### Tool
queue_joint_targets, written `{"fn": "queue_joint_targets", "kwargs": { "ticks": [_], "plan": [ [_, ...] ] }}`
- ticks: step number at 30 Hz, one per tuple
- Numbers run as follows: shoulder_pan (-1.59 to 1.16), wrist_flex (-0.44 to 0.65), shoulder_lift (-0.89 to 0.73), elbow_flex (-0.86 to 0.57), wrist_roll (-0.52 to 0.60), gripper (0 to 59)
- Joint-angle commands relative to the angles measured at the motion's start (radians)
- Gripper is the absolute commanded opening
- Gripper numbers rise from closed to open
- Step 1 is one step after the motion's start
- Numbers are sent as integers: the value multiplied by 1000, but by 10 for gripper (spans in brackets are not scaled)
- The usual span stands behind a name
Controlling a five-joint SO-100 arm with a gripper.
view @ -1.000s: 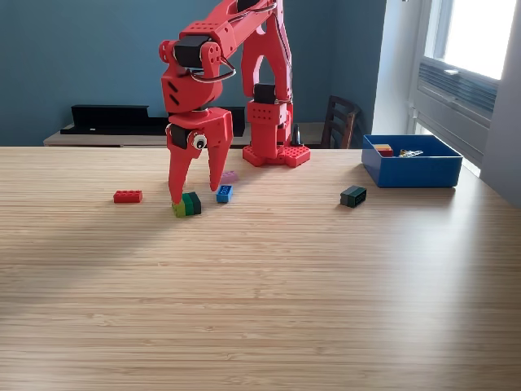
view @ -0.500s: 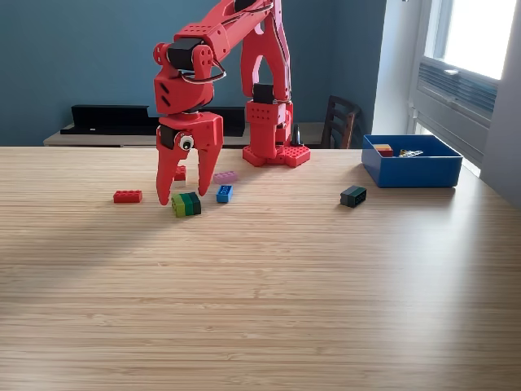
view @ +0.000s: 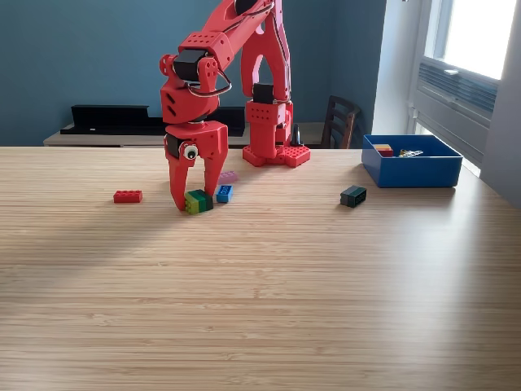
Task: Grasp a lego block and put it in the bin.
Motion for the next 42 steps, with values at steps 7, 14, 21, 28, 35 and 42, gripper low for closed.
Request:
{"fn": "queue_joint_targets", "kwargs": {
  "ticks": [7,14,21,28,35,42],
  "plan": [
    [8,-23,83,-32,-37,1],
    [2,150,83,-265,-124,1],
    [-97,420,83,-673,-247,0],
    [-410,627,83,-948,-365,0],
    [-847,647,83,-884,-434,0],
    [-1259,647,74,-845,-382,0]
  ]
}}
